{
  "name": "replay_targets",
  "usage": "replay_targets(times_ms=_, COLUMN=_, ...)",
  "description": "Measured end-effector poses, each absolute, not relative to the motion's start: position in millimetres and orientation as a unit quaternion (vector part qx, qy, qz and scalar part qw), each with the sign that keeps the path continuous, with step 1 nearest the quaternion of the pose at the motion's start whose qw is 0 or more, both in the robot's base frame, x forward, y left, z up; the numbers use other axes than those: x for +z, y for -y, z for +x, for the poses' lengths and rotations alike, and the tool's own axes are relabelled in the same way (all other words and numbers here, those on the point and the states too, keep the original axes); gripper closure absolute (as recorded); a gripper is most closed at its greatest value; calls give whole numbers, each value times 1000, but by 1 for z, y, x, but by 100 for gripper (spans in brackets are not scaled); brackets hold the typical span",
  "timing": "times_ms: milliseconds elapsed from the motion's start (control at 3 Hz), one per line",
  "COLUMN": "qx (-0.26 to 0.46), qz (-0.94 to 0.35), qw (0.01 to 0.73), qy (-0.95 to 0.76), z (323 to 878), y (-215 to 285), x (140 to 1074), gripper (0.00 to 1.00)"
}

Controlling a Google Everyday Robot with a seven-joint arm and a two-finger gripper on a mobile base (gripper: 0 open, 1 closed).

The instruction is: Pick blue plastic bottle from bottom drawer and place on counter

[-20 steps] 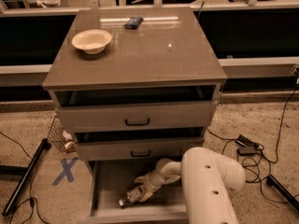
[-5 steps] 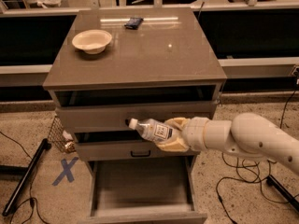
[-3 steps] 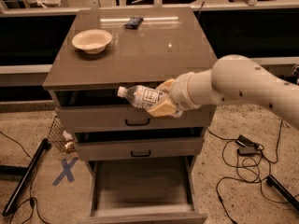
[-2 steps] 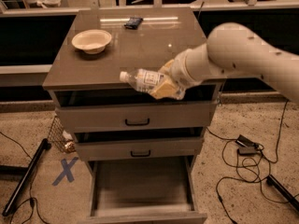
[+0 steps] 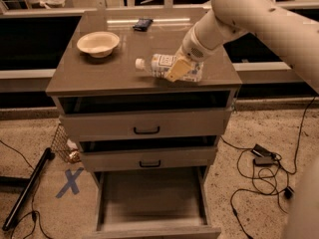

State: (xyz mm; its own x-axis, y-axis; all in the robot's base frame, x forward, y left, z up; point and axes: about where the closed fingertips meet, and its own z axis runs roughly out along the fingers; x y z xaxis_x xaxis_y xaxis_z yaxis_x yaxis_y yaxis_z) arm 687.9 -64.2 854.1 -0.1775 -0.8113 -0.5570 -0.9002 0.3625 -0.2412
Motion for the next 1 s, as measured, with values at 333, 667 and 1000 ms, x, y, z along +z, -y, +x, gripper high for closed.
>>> replay_targets(times_ms=333, qx=78, qz=-553, qw=285, qy=-779, z=708, y=63, x=853, gripper=100)
replay_targets(times_ms=667, qx=85, qz=-550, qw=274, qy=-784, z=726, y=54, x=849, gripper=100)
replay_targets(times_ms=1000, qx=114, qz=-542, qw=278, qy=-785, z=734, y=41, x=843, gripper=82)
